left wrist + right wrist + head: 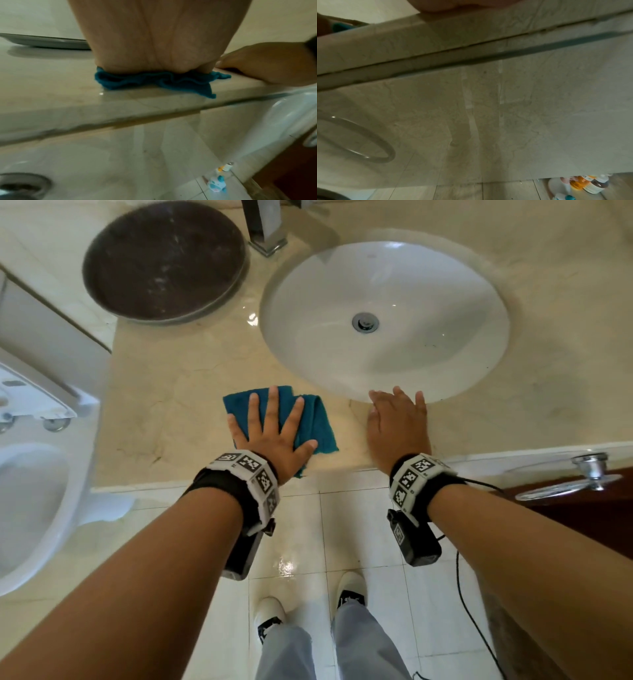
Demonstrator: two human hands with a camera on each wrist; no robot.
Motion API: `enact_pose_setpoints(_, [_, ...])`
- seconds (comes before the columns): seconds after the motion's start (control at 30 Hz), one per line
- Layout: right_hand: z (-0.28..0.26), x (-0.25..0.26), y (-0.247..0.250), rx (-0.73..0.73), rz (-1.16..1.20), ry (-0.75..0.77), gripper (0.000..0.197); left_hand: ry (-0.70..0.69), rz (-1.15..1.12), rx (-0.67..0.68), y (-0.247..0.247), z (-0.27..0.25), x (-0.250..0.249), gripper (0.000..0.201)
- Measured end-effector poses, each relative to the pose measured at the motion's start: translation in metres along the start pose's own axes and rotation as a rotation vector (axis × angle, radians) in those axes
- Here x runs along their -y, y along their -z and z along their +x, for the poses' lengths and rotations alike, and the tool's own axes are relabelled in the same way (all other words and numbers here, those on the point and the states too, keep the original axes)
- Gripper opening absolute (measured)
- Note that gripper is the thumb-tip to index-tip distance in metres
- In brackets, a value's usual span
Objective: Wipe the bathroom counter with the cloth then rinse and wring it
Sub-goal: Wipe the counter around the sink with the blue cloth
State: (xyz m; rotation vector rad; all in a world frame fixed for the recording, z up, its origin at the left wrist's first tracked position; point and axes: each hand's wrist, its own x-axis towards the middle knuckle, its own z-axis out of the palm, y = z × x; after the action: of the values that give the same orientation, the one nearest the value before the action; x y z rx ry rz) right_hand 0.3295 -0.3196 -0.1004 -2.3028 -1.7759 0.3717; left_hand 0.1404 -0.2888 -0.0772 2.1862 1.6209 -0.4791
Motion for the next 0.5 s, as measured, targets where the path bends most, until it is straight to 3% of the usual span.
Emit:
enact_pose_setpoints(0.27, [-0.002, -0.001, 0.0, -0.016, -0.023, 0.011, 0.055, -0.163, 0.073, -0.008, -0.009, -0.002, -0.067, 0.069])
enact_pose_setpoints(0.4, [-0.001, -0.002, -0.001, -0.022, -0.031, 0.008, 0.046, -0.206, 0.031, -0.043, -0.01, 0.0, -0.061, 0.064])
enact_pose_setpoints(0.5, [0.0, -0.001, -0.001, -0.015, -0.041, 0.0, 0.044, -0.138, -0.018, -0.036, -0.005, 0.003, -0.036, 0.061])
